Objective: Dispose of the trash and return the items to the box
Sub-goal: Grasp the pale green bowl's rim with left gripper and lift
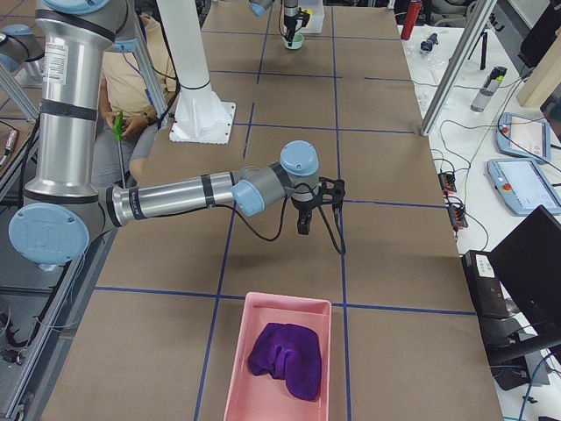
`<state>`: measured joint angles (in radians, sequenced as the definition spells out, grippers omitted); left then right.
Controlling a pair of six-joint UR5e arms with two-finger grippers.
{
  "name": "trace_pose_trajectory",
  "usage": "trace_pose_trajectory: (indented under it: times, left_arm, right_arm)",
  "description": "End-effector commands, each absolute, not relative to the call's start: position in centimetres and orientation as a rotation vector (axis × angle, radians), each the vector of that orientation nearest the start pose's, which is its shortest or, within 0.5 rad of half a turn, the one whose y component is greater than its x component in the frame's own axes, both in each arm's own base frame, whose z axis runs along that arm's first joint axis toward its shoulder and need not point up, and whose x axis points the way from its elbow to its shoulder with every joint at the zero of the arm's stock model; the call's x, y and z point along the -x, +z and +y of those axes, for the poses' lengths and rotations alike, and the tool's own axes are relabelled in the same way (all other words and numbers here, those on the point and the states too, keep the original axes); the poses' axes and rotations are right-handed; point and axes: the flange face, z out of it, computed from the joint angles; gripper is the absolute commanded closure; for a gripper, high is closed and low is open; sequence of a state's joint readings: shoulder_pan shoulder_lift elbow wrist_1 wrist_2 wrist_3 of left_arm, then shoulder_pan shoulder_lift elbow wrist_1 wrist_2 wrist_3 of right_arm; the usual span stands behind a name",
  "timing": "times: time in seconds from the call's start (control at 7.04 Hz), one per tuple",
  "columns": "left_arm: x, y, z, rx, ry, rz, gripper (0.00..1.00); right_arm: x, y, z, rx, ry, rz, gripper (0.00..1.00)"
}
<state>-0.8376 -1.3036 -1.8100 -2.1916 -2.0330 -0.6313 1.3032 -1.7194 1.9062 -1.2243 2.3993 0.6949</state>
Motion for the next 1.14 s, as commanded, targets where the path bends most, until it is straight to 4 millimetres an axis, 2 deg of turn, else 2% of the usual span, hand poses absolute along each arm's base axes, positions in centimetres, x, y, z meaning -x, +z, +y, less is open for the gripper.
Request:
trace_pose_trajectory:
  times: [0.0,0.14,0.28,0.43,0.57,0.71,0.85,0.99]
  left_arm:
    - [-17.7,52.5,-37.9,-0.342,0.183,0.748,1.00]
    - [-14.2,50.8,-39.9,-0.420,0.123,0.743,1.00]
    - [-9.2,50.6,-41.4,-0.528,0.174,0.673,1.00]
    - [-3.1,51.8,-42.3,-0.610,0.212,0.569,1.00]
    - [1.3,55.6,-42.6,-0.626,0.312,0.460,1.00]
    - [4.9,60.6,-42.5,-0.583,0.343,0.396,1.00]
    - [7.6,66.3,-41.3,-0.495,0.310,0.395,1.00]
    - [8.2,71.8,-39.7,-0.397,0.275,0.456,1.00]
  right_arm:
    - [6.5,51.7,-44.1,-0.064,0.163,-0.950,0.00]
    - [7.3,51.8,-43.9,-0.055,0.147,-0.948,0.00]
    - [8.0,51.8,-43.9,-0.049,0.131,-0.948,0.00]
    - [8.0,51.7,-43.9,-0.049,0.130,-0.950,0.00]
    - [8.2,51.7,-43.8,-0.047,0.126,-0.951,0.00]
    - [8.3,51.7,-43.8,-0.046,0.124,-0.950,0.00]
    - [8.4,51.7,-43.9,-0.047,0.122,-0.950,0.00]
    - [8.7,51.5,-43.9,-0.046,0.115,-0.952,0.00]
